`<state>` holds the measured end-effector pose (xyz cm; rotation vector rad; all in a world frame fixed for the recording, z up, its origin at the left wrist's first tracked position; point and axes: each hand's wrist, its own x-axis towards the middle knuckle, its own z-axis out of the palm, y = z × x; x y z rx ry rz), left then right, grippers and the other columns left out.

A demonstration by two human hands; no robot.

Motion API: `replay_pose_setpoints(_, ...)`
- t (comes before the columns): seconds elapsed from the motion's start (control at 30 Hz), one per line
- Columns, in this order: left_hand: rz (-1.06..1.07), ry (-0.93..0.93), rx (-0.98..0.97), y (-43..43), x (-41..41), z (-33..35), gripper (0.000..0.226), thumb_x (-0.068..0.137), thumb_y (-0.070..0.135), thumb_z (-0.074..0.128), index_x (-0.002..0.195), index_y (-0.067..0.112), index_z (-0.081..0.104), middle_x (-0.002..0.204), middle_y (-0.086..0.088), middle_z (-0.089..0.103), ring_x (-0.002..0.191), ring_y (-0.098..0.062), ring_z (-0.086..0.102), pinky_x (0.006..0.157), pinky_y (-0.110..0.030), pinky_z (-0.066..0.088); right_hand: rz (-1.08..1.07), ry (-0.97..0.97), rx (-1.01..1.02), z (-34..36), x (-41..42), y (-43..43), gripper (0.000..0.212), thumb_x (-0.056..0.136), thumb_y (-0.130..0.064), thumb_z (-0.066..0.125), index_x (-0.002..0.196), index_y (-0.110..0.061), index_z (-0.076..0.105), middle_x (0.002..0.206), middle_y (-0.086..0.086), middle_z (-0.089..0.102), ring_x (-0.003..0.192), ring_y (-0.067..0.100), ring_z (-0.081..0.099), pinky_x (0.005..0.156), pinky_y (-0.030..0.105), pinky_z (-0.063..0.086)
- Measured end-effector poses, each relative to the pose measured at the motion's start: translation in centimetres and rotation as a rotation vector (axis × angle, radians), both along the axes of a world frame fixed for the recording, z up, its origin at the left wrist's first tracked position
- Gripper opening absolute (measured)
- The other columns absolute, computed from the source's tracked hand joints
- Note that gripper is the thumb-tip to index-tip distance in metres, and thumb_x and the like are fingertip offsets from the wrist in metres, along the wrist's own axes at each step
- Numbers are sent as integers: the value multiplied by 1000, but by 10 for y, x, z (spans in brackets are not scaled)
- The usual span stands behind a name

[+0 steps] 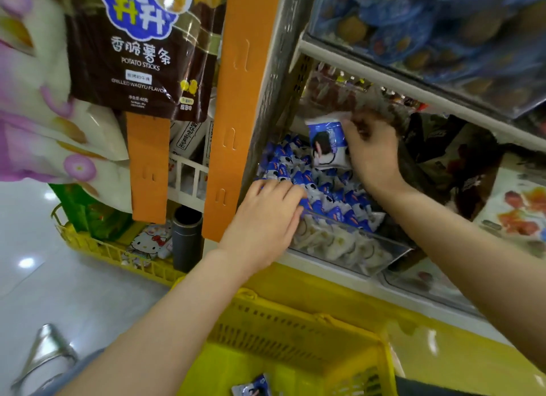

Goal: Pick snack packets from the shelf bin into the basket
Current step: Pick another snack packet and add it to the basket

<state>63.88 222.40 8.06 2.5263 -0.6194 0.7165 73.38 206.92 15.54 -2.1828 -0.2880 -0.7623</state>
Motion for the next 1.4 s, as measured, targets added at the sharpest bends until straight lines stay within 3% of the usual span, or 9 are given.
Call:
replay_pose_setpoints(0.13, 26, 8, -446, -14, -22, 12, 18, 95, 22, 44, 111, 15, 51, 103, 0, 55, 96, -14, 49, 82, -24, 34, 113, 62, 160, 0, -63, -1, 9, 93, -23, 54, 86, -18, 59, 73, -11, 60, 64, -4, 56, 58, 12, 44)
replay_pose_setpoints(0.23, -77, 314, -828, -27, -44, 12, 17, 92, 31, 50, 106, 23, 45, 101, 5, 56, 88, -7, 55, 72, -15, 42, 171, 181, 229, -11, -100, -4, 12, 92, -18, 55, 81, -18, 59, 67, -9, 59, 56, -4, 53, 52, 12, 41)
replay_pose_setpoints(0.37, -90, 666, -1095, -33, -62, 1, 20, 90, 20, 57, 108, 19, 48, 102, 1, 61, 84, -6, 59, 63, -16, 47, 219, 463, 359, -37, -132, -11, 15, 93, -21, 53, 86, -13, 63, 65, -5, 64, 53, 0, 54, 45, 12, 42)
replay_pose_setpoints(0.63, -83, 955, -1106, -37, -82, -18, 11, 92, 17, 53, 98, 10, 59, 82, 0, 67, 61, 1, 63, 48, -12, 45, 265, 709, 416, -85, -156, -22, 24, 91, -19, 56, 88, 4, 62, 73, 12, 64, 60, 6, 61, 51, 23, 52)
replay_pose_setpoints(0.77, 12, 907, -1068, -38, -84, -29, 24, 94, 25, 50, 74, 12, 49, 73, -9, 58, 67, -16, 60, 55, -24, 47, 327, 629, 212, -97, -162, -21, 26, 89, -18, 59, 81, 7, 57, 72, 20, 59, 65, 17, 52, 57, 37, 47)
replay_pose_setpoints(0.87, 22, 932, -1087, -41, -84, -34, 21, 94, 24, 50, 78, 11, 49, 72, -10, 54, 69, -20, 58, 62, -32, 45, 315, 508, 27, -100, -164, -25, 23, 88, -23, 61, 81, -2, 61, 75, 16, 65, 66, 26, 57, 66, 48, 50)
replay_pose_setpoints(1.0, -23, 1054, -1176, -44, -84, -39, 19, 92, 29, 52, 87, 12, 58, 80, -6, 69, 75, -17, 66, 67, -32, 52, 202, 379, -182, -100, -169, -32, 20, 87, -35, 58, 78, -17, 62, 70, -1, 64, 66, 14, 59, 62, 39, 49)
replay_pose_setpoints(1.27, -42, 980, -1230, -44, -83, -39, 29, 81, 23, 67, 107, 15, 58, 90, -1, 73, 83, -14, 70, 73, -28, 55, 131, 749, 686, -94, -169, -43, 5, 94, -11, 50, 98, -10, 52, 99, 12, 67, 73, 7, 68, 57, 19, 55)
replay_pose_setpoints(1.4, 3, 772, -1196, -39, -81, -36, 13, 84, 19, 64, 97, 18, 63, 85, 1, 73, 78, -7, 68, 61, -16, 52, 265, 928, 489, -96, -175, -47, 27, 90, -6, 56, 115, -10, 46, 99, 4, 68, 78, 5, 66, 63, 15, 54)
